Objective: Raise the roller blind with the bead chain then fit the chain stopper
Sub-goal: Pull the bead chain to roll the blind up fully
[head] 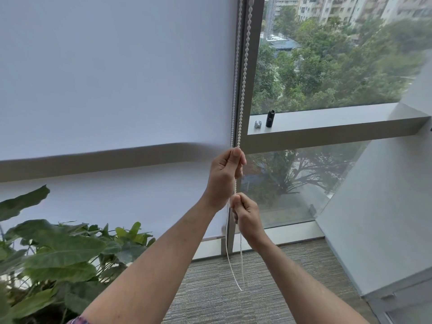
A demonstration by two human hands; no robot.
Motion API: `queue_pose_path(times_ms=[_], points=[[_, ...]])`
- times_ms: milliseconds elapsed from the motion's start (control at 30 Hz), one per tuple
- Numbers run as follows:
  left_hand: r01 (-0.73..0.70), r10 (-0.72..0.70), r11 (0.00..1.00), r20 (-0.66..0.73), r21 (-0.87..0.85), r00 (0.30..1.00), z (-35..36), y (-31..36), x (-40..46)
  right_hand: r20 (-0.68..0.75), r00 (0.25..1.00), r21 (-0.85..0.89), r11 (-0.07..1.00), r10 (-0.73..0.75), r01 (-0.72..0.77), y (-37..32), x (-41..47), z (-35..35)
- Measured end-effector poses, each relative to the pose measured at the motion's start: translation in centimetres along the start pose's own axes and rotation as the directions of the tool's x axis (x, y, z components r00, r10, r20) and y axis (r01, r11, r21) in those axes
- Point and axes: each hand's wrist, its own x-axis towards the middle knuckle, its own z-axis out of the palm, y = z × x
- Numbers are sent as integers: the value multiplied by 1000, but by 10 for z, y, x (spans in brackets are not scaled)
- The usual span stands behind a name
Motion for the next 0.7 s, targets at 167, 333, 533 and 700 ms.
queue_pose_path(times_ms=[167, 333, 533, 700], points=[[-10, 10, 999, -7, 33, 1000, 0, 1, -6, 128, 990, 31, 998, 50, -55, -9, 13, -12], [29, -30, 996, 7, 82, 1000, -3, -15, -21, 21, 998, 84, 994, 66, -67, -36, 29, -17], [135, -130, 983, -49, 124, 990, -17, -49, -48, 23, 996, 221, 972, -82, 75, -94, 36, 0], [193, -184, 959, -64, 207, 981, -23, -64, -63, 11, 977, 297, 934, -213, 200, -122, 37, 16]])
